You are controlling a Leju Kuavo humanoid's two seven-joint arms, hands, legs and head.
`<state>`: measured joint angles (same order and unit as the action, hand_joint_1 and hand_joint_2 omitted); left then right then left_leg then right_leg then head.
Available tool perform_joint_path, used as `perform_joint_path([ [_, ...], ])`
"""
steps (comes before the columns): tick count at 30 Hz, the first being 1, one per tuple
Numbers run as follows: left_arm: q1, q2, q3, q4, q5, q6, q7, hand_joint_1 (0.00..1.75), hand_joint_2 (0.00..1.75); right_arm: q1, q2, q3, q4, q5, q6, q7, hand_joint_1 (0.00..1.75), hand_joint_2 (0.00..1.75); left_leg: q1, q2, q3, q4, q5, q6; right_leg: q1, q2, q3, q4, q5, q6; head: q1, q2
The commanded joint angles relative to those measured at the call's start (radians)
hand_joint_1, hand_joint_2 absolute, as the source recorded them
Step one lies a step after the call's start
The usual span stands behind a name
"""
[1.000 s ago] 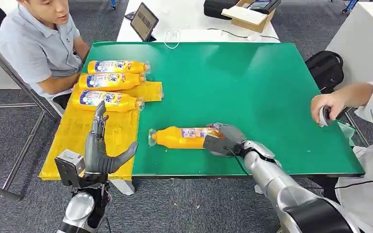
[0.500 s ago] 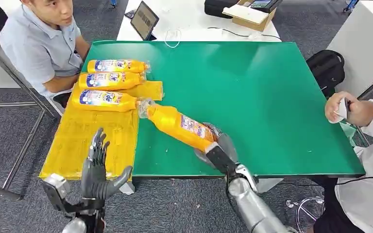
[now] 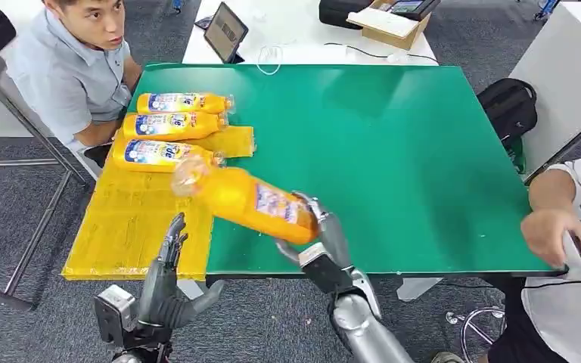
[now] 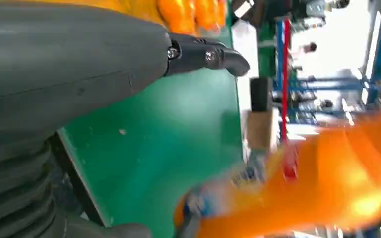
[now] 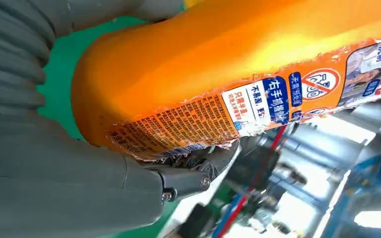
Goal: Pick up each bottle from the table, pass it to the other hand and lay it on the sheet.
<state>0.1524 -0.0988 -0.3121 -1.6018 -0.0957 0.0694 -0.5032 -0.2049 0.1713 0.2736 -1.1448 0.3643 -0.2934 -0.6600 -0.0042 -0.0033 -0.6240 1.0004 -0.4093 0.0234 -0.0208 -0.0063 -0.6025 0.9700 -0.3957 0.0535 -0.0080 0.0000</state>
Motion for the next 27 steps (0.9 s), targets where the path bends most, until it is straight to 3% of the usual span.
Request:
perform_joint_path([
  [1,-0.158,0.007,-0.049,0.158,0.099,-0.102,0.014,0.0,1.75,-0.131,0.056,0.202,0.251,0.033,0.014,-0.038,1.75,1.75,0.001,0.001,0.004,-0.001,-0.001,-0.001,0.001,0.001,0.004,-0.001,-0.001,-0.002,0.0,0.0],
  [8,-0.216,0.005,-0.108,0.15,0.196,-0.137,0.026,0.0,1.75,-0.178,0.085,0.409,0.37,-0.007,-0.049,-0.038,1.75,1.75,0.002,0.002,0.006,0.0,-0.002,-0.002,0.002,0.002,0.005,0.0,-0.002,-0.003,0.0,0.0],
  [19,-0.264,-0.007,-0.12,0.186,0.345,-0.195,0.071,0.0,1.75,-0.194,0.114,0.483,0.441,-0.068,-0.031,-0.038,1.75,1.75,0.002,-0.001,0.006,0.001,-0.002,-0.002,0.002,-0.001,0.006,0.0,-0.003,-0.003,0.0,0.0],
  [20,-0.266,-0.006,-0.121,0.182,0.346,-0.195,0.07,0.3,1.75,-0.195,0.116,0.485,0.449,-0.072,-0.028,-0.038,1.75,1.75,0.001,-0.001,0.004,0.0,-0.001,-0.002,0.001,-0.001,0.003,0.0,-0.001,-0.002,0.0,0.0],
  [21,-0.265,-0.005,-0.122,0.176,0.349,-0.194,0.067,0.47,1.75,-0.197,0.117,0.486,0.454,-0.076,-0.03,-0.038,1.75,1.75,0.002,-0.001,0.005,0.001,-0.002,-0.003,0.002,-0.001,0.005,0.001,-0.003,-0.003,0.0,0.0],
  [22,-0.262,0.001,-0.127,0.164,0.35,-0.194,0.066,1.75,1.75,-0.195,0.118,0.487,0.456,-0.089,-0.026,-0.038,1.75,1.75,0.002,-0.001,0.004,0.001,-0.001,-0.002,0.002,-0.001,0.004,0.0,-0.002,-0.003,0.0,0.0],
  [27,-0.249,0.015,-0.135,0.143,0.343,-0.183,0.058,1.75,1.75,-0.196,0.116,0.49,0.456,-0.114,-0.033,-0.038,1.75,1.75,0.001,-0.001,0.002,0.0,-0.001,-0.001,0.001,-0.001,0.002,0.0,-0.001,-0.002,0.0,0.0],
])
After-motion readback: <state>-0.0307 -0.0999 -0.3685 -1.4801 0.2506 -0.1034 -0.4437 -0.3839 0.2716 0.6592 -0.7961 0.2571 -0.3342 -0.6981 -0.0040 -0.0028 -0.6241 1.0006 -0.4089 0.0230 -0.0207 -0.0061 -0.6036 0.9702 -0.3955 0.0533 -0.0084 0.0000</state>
